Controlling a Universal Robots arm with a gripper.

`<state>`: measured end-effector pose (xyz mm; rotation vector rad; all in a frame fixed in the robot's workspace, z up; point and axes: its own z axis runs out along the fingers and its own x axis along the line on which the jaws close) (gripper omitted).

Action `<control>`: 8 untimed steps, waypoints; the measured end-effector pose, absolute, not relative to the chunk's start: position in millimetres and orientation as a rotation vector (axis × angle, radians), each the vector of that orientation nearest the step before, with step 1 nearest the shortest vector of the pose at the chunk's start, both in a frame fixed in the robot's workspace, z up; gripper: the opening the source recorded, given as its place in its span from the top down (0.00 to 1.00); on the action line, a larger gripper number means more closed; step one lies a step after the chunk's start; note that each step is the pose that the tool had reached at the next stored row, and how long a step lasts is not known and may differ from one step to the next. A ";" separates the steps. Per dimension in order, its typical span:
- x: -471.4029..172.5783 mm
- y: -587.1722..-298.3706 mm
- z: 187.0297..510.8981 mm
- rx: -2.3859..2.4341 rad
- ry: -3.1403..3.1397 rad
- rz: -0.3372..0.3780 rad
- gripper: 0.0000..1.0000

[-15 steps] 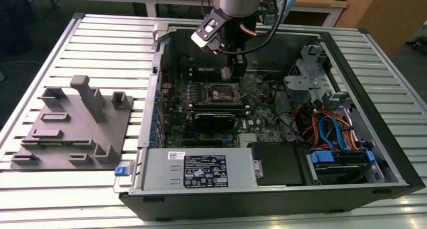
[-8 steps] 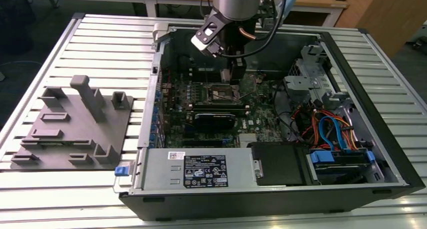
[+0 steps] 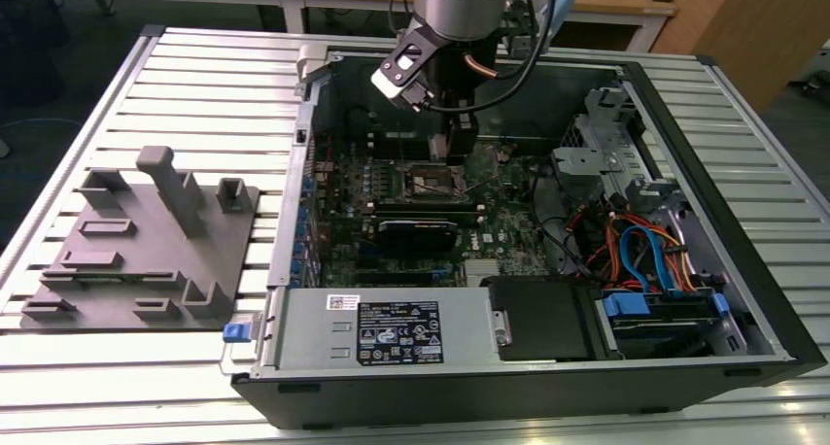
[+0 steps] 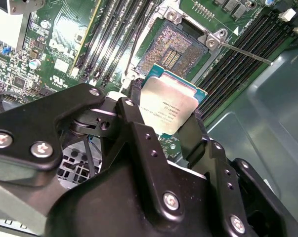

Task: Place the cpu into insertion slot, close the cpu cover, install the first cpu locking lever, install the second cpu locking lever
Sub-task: 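Place the cpu into insertion slot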

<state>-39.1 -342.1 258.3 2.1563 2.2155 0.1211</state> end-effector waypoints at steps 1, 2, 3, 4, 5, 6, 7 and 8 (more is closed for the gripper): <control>-39.1 -342.1 258.2 2.156 2.215 0.121 0.46; -39.1 -342.1 258.3 2.156 2.215 0.121 0.46; -39.1 -342.1 258.2 2.156 2.215 0.121 0.46; -39.1 -342.1 258.2 2.156 2.215 0.121 0.46; -39.1 -342.1 258.1 2.156 2.215 0.121 0.46; -39.1 -342.0 257.3 2.157 2.215 0.122 0.46; -39.1 -342.0 255.9 2.157 2.215 0.122 0.46; -39.2 -342.0 254.1 2.156 2.215 0.121 0.46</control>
